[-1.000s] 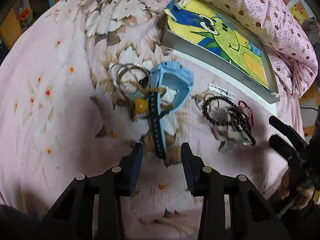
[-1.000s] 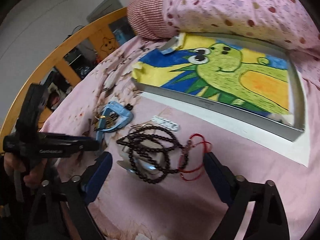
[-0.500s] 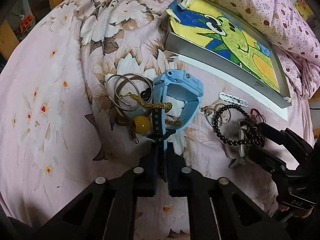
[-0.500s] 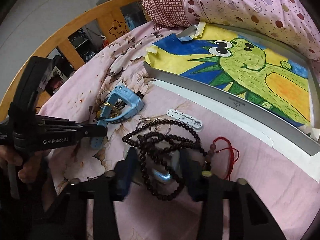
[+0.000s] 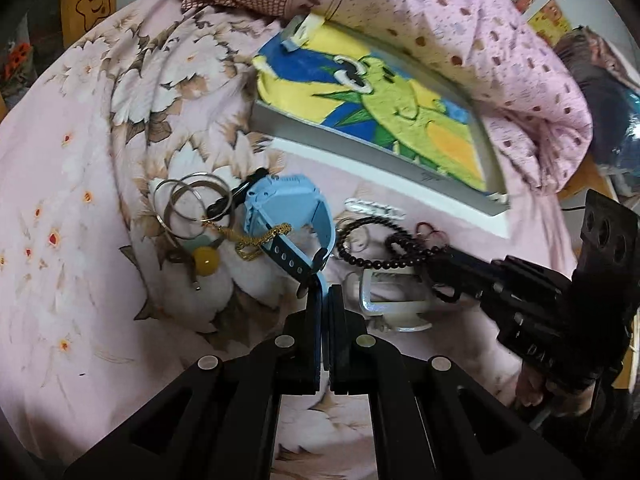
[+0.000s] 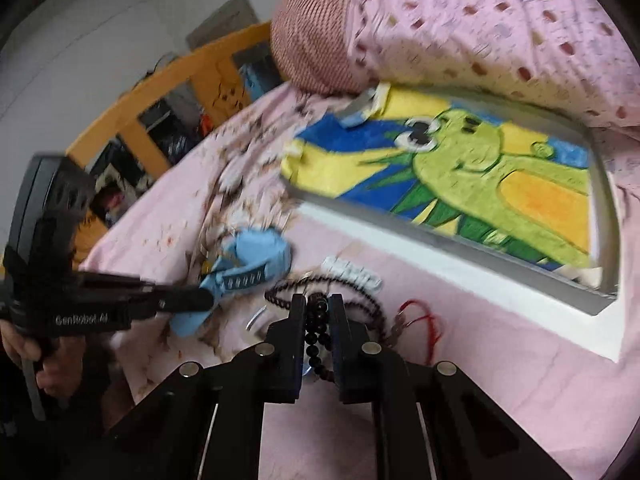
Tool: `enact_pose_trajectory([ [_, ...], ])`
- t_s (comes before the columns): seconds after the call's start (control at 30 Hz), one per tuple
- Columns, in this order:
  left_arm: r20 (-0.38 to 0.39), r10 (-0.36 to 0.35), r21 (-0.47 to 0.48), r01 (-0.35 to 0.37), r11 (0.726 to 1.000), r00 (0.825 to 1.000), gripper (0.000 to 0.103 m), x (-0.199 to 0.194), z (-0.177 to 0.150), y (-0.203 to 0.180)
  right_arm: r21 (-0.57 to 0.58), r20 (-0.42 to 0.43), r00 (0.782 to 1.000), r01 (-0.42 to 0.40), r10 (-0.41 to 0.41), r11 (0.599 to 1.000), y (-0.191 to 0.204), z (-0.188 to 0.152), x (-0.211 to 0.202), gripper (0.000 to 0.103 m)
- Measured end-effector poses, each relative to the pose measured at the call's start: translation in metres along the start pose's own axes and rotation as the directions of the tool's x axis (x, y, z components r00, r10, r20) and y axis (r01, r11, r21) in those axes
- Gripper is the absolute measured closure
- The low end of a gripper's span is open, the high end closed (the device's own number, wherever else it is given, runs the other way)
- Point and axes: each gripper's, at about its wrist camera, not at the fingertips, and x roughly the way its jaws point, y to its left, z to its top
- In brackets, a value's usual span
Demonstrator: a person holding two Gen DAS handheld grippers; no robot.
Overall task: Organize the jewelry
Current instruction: 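Grasp the blue smartwatch with the left tool while the right tool grasps the black bead bracelet, then carry the watch with the left tool into the tray while the right tool carries the beads there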
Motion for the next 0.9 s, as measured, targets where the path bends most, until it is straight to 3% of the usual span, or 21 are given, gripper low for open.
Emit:
enact_pose_trajectory([
  [0.4,0.071,-0.185,0.063,0.181,0.981,0.980,0.102,-0.017,0.004,-0.023,0.071,0.068,0.997,0.025,-0.030,0.997,-0.021,0.008,-0.017,0.097],
  [0.63,0.096,-0.159,0.061,0.154,0.986,0.983,0.102,-0.024,0.001,-0.020,0.087,0.087,0.996,0.020,-0.028,0.996,-0.023,0.009,-0.024,0.097],
  [0.9,0.217,-0.107,0.061,0.096,0.993,0.970,0.102,-0.042,-0.001,-0.016,0.125,0.162,0.987,-0.032,0.011,0.992,-0.028,0.013,-0.043,0.097],
])
